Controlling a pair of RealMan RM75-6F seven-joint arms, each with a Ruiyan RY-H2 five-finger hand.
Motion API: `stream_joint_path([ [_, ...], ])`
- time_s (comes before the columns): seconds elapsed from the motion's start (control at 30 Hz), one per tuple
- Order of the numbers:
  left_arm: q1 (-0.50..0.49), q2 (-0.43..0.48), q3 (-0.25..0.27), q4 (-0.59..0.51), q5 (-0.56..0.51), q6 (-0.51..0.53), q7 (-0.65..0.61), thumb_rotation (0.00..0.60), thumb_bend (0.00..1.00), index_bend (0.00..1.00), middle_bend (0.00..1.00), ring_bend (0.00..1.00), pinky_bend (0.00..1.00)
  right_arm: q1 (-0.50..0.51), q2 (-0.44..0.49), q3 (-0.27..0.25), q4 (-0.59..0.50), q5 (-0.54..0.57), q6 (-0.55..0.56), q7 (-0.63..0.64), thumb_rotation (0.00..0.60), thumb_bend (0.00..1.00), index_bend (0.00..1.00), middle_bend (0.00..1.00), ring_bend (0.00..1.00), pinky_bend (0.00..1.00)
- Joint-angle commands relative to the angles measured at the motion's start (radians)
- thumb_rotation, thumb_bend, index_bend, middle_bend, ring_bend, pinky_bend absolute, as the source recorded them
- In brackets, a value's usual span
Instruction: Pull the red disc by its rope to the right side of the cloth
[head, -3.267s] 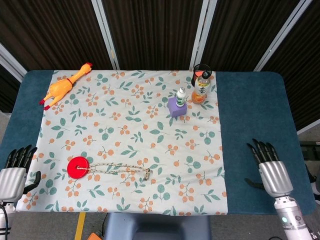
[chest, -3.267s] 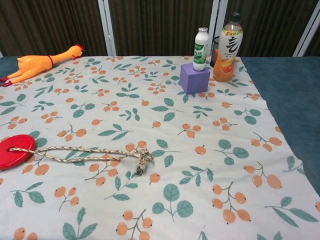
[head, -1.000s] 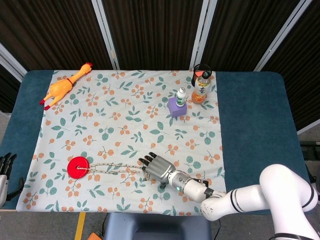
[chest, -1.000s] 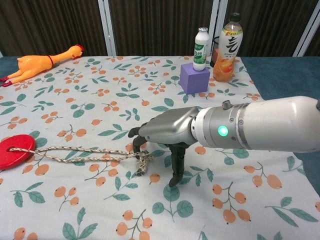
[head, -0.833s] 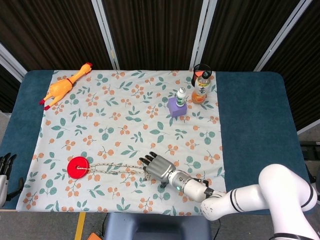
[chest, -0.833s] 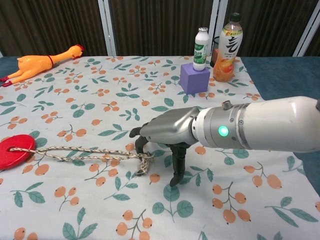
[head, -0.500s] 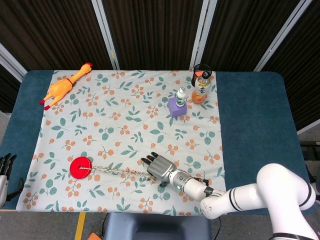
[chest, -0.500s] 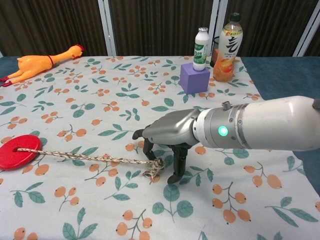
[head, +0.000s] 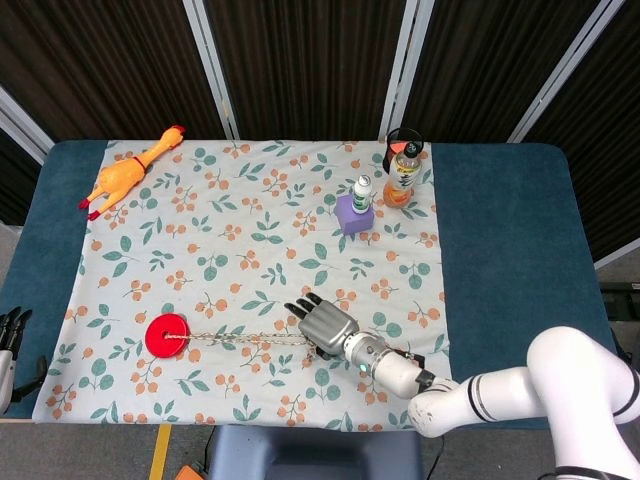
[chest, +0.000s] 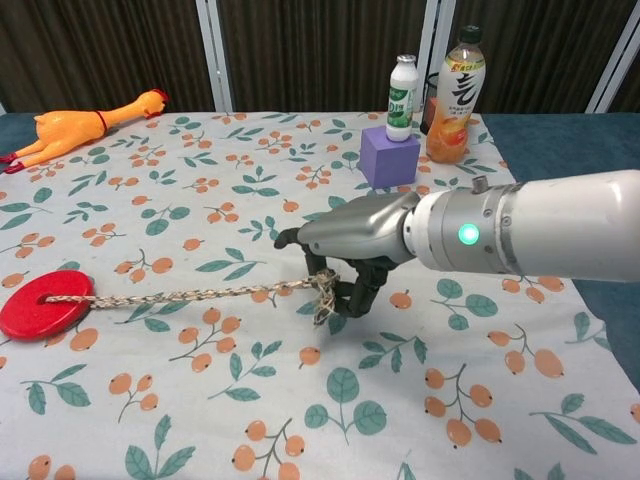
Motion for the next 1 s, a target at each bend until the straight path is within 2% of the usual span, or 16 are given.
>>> stream_joint_path([
  [0.03, 0.0, 0.001, 0.001, -0.002, 0.006, 0.003, -0.003, 0.507, 0.53, 0.0, 0.01, 0.0, 0.04, -0.046, 0.046, -0.023, -0.037, -0.061, 0.057, 0.017, 0.6, 0.82, 1.0, 0.05, 0.0, 0.0],
  [0.27, -0.008, 0.002, 0.002, -0.027, 0.024, 0.009, 0.011, 0.503, 0.53, 0.0, 0.01, 0.0, 0.04, -0.195, 0.198, -0.088, -0.104, -0.181, 0.204, 0.094, 0.6, 0.9, 1.0, 0.07, 0.0, 0.0],
  [0.37, -0.013, 0.0, 0.004, -0.038, 0.034, 0.009, 0.019, 0.502, 0.53, 0.0, 0.01, 0.0, 0.04, -0.281, 0.269, -0.106, -0.065, -0.194, 0.274, 0.164, 0.6, 0.9, 1.0, 0.07, 0.0, 0.0],
  [0.47, -0.019, -0.003, 0.007, -0.046, 0.041, 0.005, 0.028, 0.505, 0.53, 0.0, 0.01, 0.0, 0.04, -0.363, 0.328, -0.106, 0.018, -0.171, 0.314, 0.254, 0.6, 0.9, 1.0, 0.07, 0.0, 0.0],
  [0.7, -0.036, -0.011, 0.009, -0.057, 0.048, -0.014, 0.051, 0.503, 0.53, 0.0, 0.01, 0.0, 0.04, -0.529, 0.433, -0.086, 0.164, -0.17, 0.322, 0.505, 0.6, 0.9, 1.0, 0.07, 0.0, 0.0],
  [0.87, -0.045, -0.015, 0.009, -0.066, 0.052, -0.021, 0.064, 0.504, 0.53, 0.0, 0.01, 0.0, 0.04, -0.592, 0.449, -0.054, 0.224, -0.195, 0.333, 0.585, 0.6, 0.9, 1.0, 0.07, 0.0, 0.0],
  [1.0, -0.049, -0.016, 0.008, -0.064, 0.046, -0.026, 0.067, 0.499, 0.53, 0.0, 0.01, 0.0, 0.04, -0.629, 0.445, 0.005, 0.269, -0.171, 0.356, 0.62, 0.6, 0.9, 1.0, 0.07, 0.0, 0.0],
])
